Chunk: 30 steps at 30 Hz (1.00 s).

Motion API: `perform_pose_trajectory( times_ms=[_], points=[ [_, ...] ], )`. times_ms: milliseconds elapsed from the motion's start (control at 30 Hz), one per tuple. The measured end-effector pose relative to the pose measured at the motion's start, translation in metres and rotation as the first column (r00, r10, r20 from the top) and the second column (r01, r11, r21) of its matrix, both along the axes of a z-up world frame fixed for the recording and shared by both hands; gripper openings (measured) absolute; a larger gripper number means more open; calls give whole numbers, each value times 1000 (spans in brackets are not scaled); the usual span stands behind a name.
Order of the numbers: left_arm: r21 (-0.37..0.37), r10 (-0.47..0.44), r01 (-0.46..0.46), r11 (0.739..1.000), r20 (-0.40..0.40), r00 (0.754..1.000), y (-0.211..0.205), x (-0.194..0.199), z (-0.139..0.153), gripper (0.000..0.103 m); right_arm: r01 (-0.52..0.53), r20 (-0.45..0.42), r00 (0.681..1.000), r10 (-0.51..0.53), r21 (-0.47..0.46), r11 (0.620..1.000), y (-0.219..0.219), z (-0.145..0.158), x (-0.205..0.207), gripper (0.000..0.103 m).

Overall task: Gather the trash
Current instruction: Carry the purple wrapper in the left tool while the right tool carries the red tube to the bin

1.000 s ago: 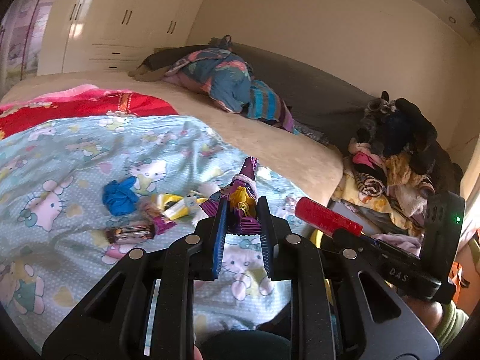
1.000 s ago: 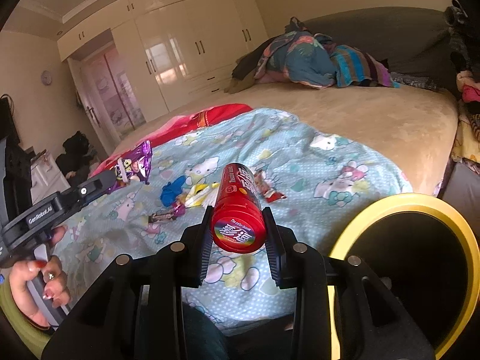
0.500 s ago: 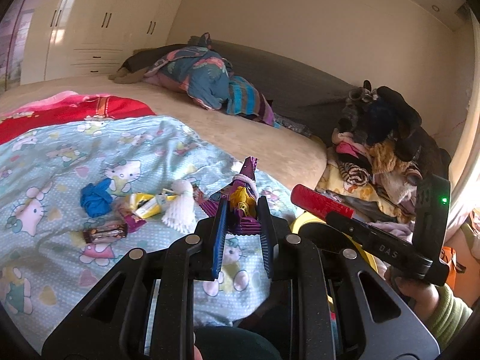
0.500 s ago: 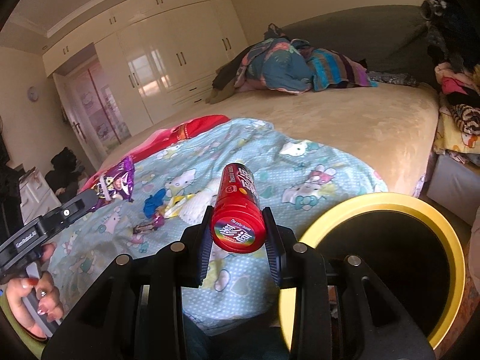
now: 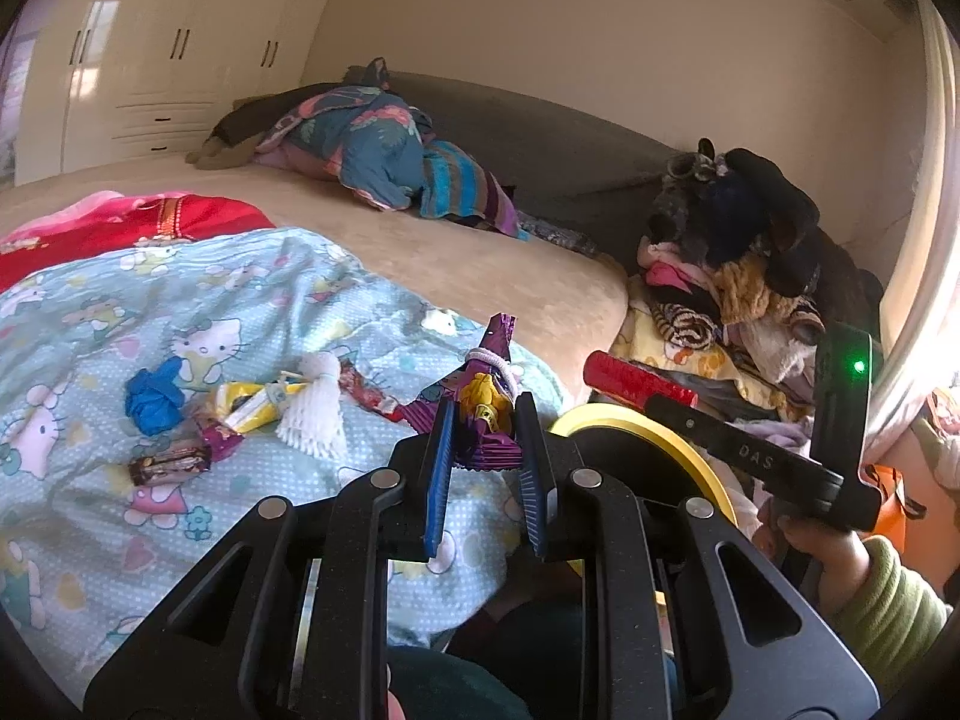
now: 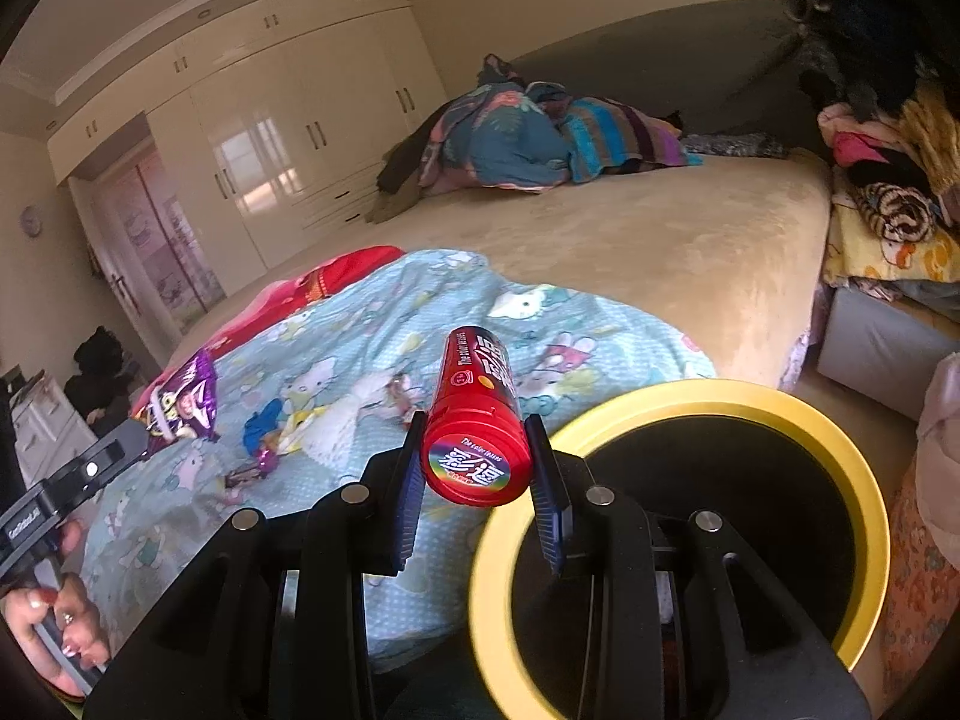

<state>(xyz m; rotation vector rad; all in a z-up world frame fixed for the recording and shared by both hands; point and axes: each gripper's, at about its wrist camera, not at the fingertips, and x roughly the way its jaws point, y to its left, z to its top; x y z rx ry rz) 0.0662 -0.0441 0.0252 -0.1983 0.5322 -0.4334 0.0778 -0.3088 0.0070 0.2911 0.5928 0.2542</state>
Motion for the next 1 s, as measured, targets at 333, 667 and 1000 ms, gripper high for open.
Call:
perform_pose_trajectory(
  times_ms=[333,667,1000],
  points=[
    [25,-47,47,999,-5,999,-20,-3,-4,15,58,-36,998,-57,10,998,-24,-11,0,30],
    [53,-90,91,994,-14,996,-39,-5,-10,15,106,-65,992,-104,20,994,-46,-22,3,30],
    [85,-135,137,987,-29,990,-61,-8,-18,15,132,-103,986,-128,32,991,-62,-37,3,30]
  ],
)
